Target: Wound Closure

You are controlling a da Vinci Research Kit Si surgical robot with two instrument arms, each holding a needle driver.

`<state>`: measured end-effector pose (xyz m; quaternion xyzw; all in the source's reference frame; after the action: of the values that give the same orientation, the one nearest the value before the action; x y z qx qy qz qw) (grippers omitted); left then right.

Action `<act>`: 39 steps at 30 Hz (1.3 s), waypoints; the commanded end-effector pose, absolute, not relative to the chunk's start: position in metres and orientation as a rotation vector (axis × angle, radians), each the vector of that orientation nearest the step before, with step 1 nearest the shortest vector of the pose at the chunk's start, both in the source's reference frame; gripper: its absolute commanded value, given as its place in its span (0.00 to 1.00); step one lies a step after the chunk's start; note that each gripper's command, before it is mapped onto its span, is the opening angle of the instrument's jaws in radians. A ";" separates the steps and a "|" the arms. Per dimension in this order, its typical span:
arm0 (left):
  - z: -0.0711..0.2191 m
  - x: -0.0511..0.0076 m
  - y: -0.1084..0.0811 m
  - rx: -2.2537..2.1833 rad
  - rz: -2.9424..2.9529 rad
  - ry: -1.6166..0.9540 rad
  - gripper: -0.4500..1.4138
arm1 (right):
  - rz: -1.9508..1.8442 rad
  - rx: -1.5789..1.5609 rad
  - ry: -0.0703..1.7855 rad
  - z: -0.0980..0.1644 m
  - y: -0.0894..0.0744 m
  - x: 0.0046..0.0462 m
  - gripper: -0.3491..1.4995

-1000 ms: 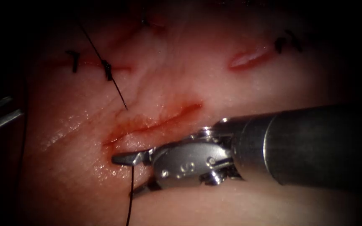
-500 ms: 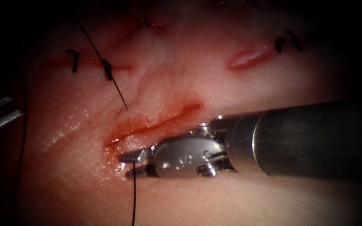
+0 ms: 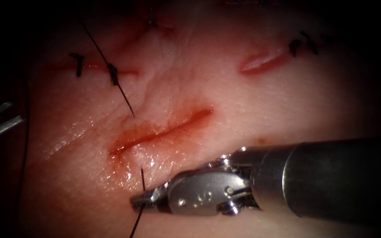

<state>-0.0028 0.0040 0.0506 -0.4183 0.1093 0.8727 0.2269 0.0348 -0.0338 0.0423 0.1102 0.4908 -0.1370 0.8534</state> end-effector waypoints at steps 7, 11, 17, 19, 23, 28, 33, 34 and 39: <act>0.051 -0.0034 0.004 -1.157 2.404 0.302 0.00 | -0.370 0.335 1.069 0.030 -0.041 0.0371 0.00; 0.051 -0.0034 0.004 -1.155 2.407 0.300 0.00 | -0.431 0.411 1.114 0.026 -0.044 0.0386 0.00; 0.051 -0.0034 0.004 -1.155 2.407 0.300 0.00 | -0.377 0.315 1.171 0.026 -0.040 0.0386 0.68; 0.051 -0.0034 0.004 -1.155 2.407 0.300 0.00 | -0.364 0.284 1.171 0.027 -0.039 0.0382 0.74; 0.051 -0.0034 0.004 -1.155 2.407 0.300 0.00 | -0.322 0.155 1.109 0.030 -0.033 0.0359 0.84; 0.051 -0.0034 0.004 -1.155 2.407 0.301 0.00 | -0.305 0.113 1.074 0.033 -0.029 0.0350 0.84; 0.051 -0.0034 0.004 -1.153 2.410 0.300 0.00 | -0.289 0.066 1.025 0.039 -0.027 0.0353 0.84; 0.051 -0.0034 0.004 -1.153 2.410 0.300 0.00 | -0.288 0.063 1.024 0.039 -0.027 0.0355 0.84; 0.051 -0.0034 0.004 -1.153 2.410 0.300 0.00 | -0.297 0.039 1.004 0.044 -0.026 0.0368 0.84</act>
<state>-0.0029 0.0040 0.0508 -0.4172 0.1085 0.8738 0.2250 0.0360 -0.0266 0.0438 0.0199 0.4790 -0.1442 0.8656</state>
